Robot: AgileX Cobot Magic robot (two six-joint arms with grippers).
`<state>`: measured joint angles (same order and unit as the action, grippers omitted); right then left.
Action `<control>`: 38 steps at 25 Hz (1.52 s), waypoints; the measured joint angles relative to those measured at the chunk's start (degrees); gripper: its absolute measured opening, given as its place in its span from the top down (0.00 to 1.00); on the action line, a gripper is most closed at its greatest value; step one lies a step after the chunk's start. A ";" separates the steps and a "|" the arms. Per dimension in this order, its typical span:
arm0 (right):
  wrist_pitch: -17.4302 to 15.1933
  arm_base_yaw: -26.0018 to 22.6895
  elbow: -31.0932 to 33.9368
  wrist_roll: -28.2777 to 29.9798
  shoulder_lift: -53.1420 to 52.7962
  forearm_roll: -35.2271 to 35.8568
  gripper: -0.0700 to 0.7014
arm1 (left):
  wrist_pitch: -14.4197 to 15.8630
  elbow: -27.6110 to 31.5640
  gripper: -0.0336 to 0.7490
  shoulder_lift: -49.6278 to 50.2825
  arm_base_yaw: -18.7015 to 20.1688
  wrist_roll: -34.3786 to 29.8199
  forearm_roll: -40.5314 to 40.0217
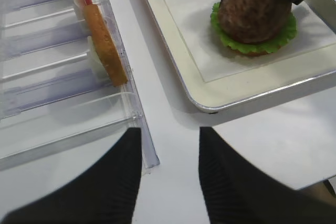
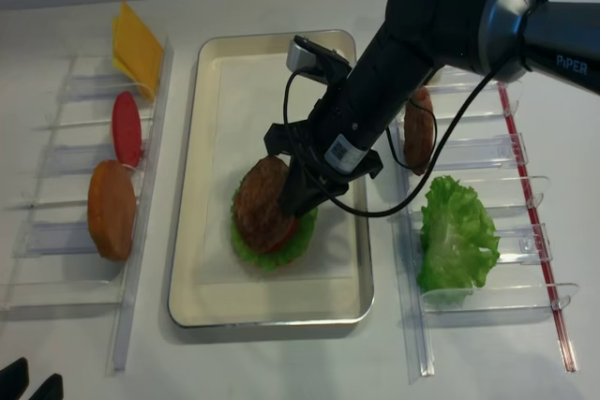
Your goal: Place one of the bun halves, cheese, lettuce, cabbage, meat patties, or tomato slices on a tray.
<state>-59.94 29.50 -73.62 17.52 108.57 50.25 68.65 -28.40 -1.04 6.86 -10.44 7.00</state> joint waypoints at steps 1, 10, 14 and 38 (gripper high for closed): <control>0.00 0.00 0.00 -0.11 0.00 -0.61 0.62 | 0.00 0.00 0.62 0.00 0.00 0.00 0.00; 0.24 0.00 0.00 -3.17 0.00 -4.14 0.39 | 0.00 0.00 0.62 0.00 0.00 0.00 0.00; -1.13 0.00 -1.67 -7.80 0.00 -9.70 0.39 | 0.00 0.00 0.62 0.00 0.00 0.00 0.00; -10.88 0.00 -11.20 -28.37 -22.81 -44.59 0.39 | 0.00 0.00 0.62 0.00 0.00 0.00 0.00</control>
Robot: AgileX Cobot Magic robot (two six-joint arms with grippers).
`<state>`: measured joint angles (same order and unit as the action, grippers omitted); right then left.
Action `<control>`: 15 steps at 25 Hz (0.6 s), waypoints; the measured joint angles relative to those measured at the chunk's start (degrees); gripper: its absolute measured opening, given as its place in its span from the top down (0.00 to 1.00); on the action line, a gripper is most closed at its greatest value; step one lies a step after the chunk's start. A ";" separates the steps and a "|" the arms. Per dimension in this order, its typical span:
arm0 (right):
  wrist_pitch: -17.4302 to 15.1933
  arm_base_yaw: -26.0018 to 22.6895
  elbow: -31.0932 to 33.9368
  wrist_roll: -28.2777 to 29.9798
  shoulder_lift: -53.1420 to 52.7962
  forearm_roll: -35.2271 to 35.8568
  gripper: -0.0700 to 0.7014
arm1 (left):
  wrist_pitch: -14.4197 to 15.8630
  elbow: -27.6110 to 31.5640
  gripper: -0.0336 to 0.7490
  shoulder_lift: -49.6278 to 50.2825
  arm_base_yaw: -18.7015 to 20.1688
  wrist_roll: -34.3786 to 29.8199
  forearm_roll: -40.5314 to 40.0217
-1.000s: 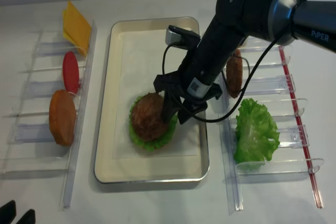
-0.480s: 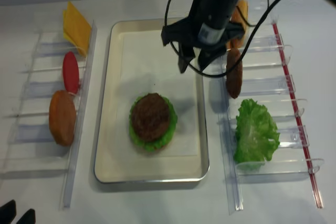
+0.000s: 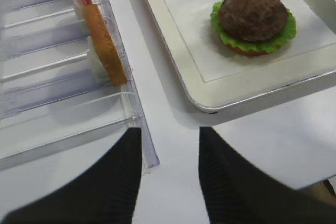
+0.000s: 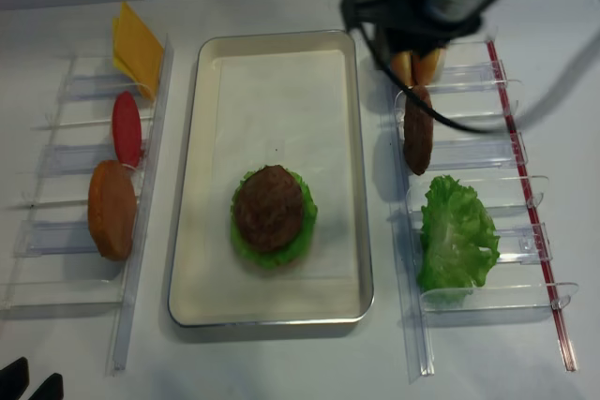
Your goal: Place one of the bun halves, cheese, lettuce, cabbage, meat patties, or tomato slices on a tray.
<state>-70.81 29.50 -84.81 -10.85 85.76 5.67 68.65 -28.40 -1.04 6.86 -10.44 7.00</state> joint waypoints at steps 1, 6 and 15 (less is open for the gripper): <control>0.00 0.00 2.16 0.00 -2.81 -0.38 0.39 | 0.00 0.00 0.62 0.00 0.00 0.00 0.00; -0.63 0.00 15.80 -1.33 -19.07 -3.03 0.39 | 0.00 0.00 0.62 0.00 0.00 0.00 0.00; -1.43 0.00 33.29 -3.99 -50.06 -9.37 0.39 | 0.00 0.00 0.62 0.00 0.00 0.00 0.00</control>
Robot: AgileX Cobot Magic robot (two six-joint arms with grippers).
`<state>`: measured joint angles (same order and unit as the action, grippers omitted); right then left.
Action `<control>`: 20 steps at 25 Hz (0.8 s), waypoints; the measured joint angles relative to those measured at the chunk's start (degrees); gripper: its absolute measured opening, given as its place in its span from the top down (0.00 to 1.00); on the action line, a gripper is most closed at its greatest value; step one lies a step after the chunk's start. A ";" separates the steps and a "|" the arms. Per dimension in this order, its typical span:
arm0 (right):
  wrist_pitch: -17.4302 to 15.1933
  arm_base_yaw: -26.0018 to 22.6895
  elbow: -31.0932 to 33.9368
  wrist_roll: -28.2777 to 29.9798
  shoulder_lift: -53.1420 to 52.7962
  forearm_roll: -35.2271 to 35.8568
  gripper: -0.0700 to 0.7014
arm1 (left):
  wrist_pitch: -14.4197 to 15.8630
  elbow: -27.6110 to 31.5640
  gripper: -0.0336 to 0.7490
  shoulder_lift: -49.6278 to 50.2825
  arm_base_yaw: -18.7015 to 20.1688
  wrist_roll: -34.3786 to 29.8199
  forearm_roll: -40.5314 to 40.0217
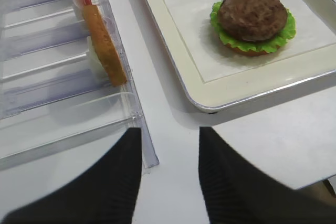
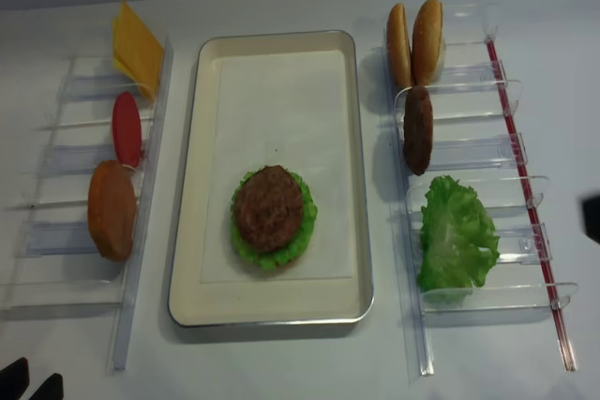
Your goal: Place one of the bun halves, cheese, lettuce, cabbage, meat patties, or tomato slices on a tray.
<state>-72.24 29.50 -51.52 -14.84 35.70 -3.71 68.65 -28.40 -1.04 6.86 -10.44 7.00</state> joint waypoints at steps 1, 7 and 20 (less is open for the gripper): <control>-0.36 0.00 1.31 -0.22 -3.03 -0.53 0.39 | 0.00 0.00 0.62 0.00 0.00 0.00 0.00; -0.58 0.00 8.57 0.90 -15.27 -3.86 0.39 | 0.00 0.00 0.62 0.00 0.00 0.00 0.00; -0.15 -22.35 17.18 14.84 -33.94 0.77 0.39 | 0.00 0.00 0.62 0.00 0.00 0.00 0.00</control>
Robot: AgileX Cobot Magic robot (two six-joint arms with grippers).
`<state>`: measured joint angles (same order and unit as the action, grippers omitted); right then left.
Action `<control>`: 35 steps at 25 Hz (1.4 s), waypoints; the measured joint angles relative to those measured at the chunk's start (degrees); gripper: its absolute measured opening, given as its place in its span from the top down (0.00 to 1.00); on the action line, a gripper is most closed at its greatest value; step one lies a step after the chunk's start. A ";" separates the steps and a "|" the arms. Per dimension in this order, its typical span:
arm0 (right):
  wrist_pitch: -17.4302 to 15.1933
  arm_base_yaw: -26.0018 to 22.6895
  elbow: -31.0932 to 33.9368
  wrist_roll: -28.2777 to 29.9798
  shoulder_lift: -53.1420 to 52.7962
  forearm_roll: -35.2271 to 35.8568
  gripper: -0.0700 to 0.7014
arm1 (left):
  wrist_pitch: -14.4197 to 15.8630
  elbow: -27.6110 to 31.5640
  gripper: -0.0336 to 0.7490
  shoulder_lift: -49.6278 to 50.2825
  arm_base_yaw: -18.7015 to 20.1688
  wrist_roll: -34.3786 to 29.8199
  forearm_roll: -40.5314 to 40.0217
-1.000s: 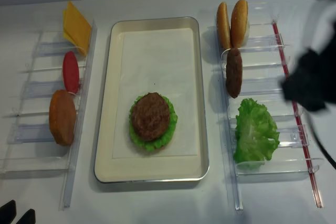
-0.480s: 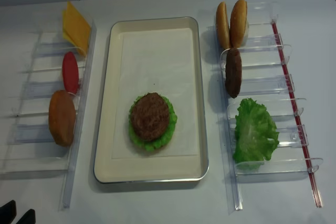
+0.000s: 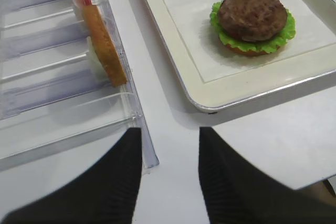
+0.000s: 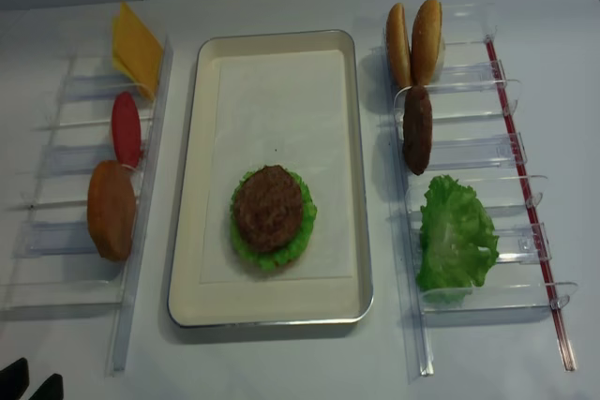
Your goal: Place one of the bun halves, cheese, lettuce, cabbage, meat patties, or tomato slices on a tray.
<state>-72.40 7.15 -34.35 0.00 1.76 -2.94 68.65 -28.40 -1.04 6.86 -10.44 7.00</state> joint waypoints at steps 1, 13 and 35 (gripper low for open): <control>0.74 -2.20 0.76 0.33 -1.14 0.39 0.39 | 0.00 0.00 0.62 0.00 0.00 0.00 0.00; 7.27 -11.26 7.24 6.67 -2.71 7.85 0.39 | 0.00 0.13 0.62 0.00 0.00 0.00 0.04; 7.27 -11.29 7.24 6.89 -2.71 8.22 0.39 | 0.00 0.13 0.62 0.00 0.00 0.00 0.04</control>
<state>-65.13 -4.14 -27.11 6.89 -0.95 5.29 68.65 -28.27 -1.04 6.86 -10.44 7.04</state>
